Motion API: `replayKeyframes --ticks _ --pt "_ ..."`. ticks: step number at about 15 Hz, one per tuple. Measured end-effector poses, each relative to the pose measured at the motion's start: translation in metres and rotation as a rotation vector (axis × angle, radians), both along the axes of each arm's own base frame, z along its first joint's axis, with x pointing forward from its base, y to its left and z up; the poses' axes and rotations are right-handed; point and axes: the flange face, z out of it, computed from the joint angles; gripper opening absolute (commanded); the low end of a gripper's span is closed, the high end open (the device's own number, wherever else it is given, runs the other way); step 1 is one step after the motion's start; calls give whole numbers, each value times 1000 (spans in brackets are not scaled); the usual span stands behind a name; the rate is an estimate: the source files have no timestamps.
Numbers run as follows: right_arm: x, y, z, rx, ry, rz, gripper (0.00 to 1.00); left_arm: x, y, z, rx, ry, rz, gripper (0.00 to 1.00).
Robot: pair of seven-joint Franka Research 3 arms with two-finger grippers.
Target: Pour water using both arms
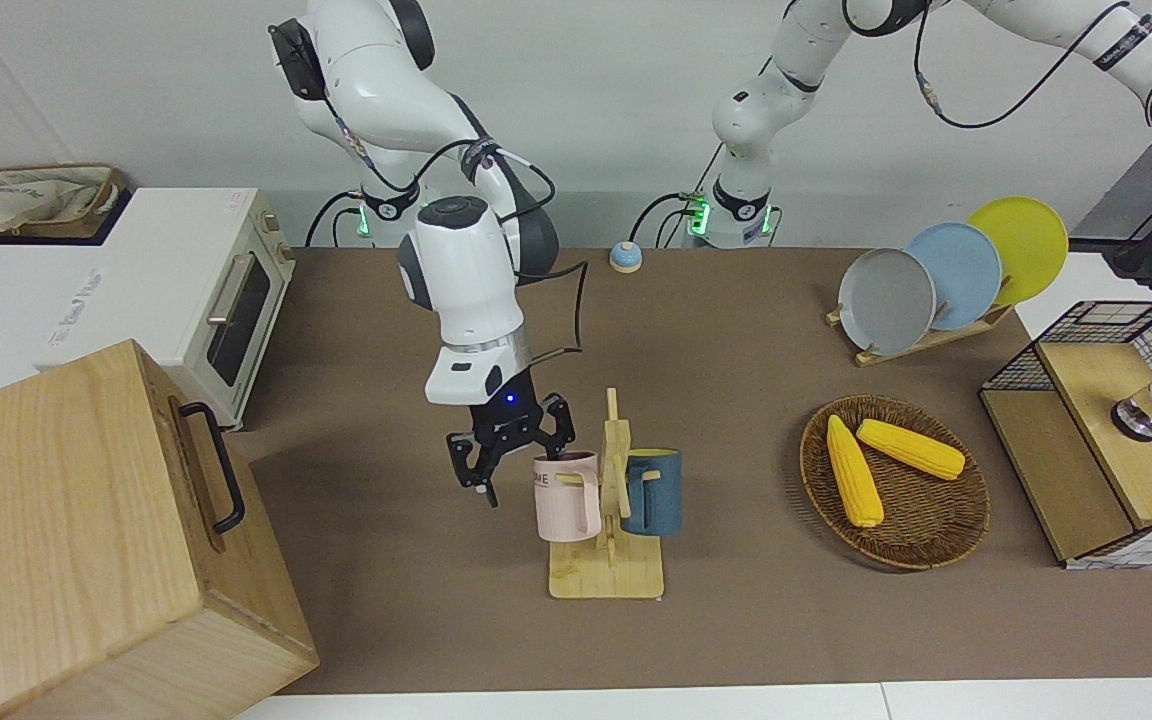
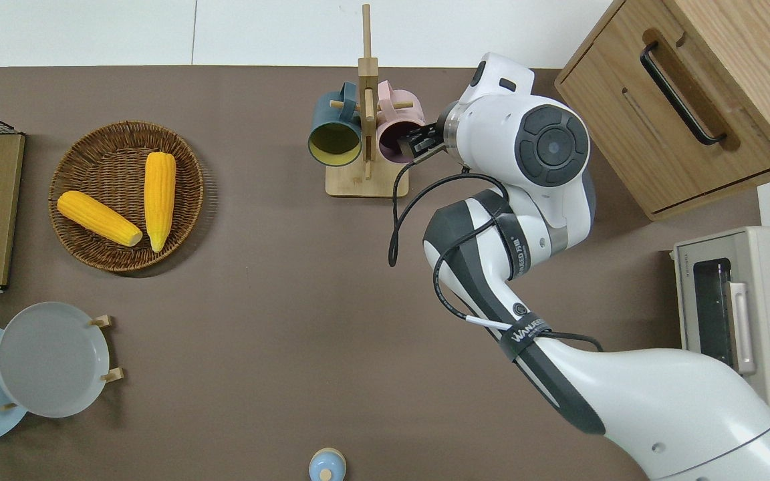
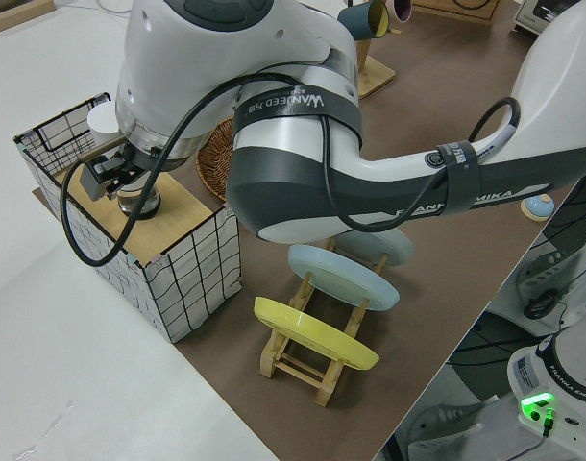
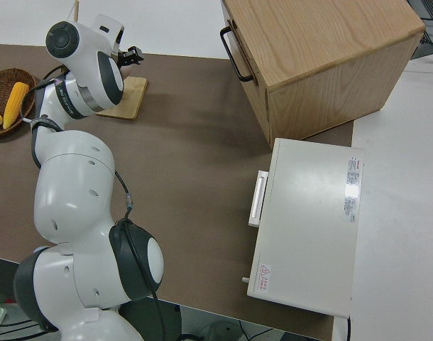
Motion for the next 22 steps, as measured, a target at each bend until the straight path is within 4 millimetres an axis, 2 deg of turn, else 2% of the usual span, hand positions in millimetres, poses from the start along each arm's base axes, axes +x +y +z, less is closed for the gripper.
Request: replayKeyframes --ticks 6,8,13,14,16,18,20,21,22 --pt "0 2 0 -13 -10 15 137 19 1 -20 -66 -134 18 998" --pt "0 3 0 -16 -11 17 13 24 1 -25 -69 -160 25 998" --pt "0 2 0 -21 -15 19 0 31 -2 -39 -76 -166 28 991" --pt "0 2 0 -22 -15 19 0 32 -3 -43 -82 -166 29 958" --pt "0 2 1 -21 -16 19 0 34 -4 -50 -90 -165 35 714" --pt "1 1 7 -19 -24 16 0 34 -5 -55 -95 -163 38 353" --pt "0 -1 13 -26 -14 12 0 35 -7 -55 -97 -163 34 91" --pt "-1 -2 16 -31 -7 10 0 36 -8 -54 -95 -166 35 9" --pt "-3 -4 20 -36 1 7 0 36 -8 -55 -95 -166 35 0"
